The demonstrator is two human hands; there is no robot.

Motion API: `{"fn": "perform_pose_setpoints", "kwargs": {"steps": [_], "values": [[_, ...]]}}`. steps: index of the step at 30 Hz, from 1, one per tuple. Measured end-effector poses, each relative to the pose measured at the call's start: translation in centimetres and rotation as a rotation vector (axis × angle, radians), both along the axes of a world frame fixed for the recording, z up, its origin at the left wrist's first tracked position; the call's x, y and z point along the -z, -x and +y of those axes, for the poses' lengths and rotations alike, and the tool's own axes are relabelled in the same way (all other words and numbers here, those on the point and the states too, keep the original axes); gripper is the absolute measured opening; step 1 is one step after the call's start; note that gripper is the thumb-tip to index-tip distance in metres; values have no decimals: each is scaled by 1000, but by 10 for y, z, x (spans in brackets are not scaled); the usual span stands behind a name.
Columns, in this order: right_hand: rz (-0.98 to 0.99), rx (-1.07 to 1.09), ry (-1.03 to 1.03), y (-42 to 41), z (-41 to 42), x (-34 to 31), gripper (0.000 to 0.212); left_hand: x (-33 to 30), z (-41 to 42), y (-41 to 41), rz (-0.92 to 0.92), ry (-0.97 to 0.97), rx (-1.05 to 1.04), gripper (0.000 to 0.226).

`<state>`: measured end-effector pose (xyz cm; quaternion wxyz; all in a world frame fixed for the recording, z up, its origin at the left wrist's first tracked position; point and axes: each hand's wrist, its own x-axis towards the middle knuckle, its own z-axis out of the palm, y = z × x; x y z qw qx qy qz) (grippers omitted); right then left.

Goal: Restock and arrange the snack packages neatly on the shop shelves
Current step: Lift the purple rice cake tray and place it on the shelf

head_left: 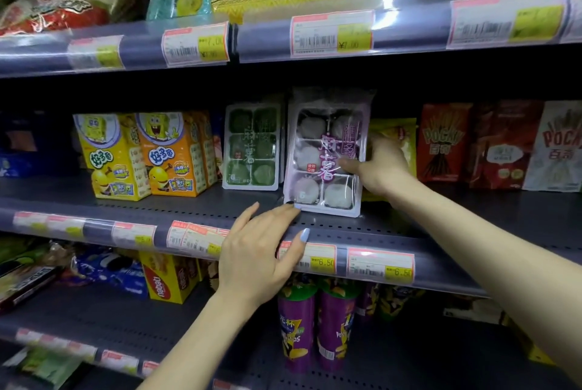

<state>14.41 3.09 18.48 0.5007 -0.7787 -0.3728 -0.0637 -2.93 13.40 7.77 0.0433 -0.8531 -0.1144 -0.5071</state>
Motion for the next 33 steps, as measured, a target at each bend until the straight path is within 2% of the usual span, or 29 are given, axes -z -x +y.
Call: {"fn": "perform_pose_setpoints", "kwargs": {"steps": [4,9,13,21,28,31,33], "values": [[-62,47,0,3,8,1,44,1,0,0,-10,-11,0,57],[-163,61,16,-1,10,4,41,0,0,0,-7,-5,2,57],[-162,75,68,-4,11,8,51,0,0,1,7,5,0,57],[-243,79,140,-2,7,9,52,-1,-1,1,40,27,-18,55],[-267,116,189,2,-16,10,58,-4,-6,2,57,82,-12,44],[-309,114,149,6,-35,8,54,-7,-8,5,81,87,1,45],[-320,65,50,10,-52,11,44,-7,-12,6,96,28,-4,47]]}}
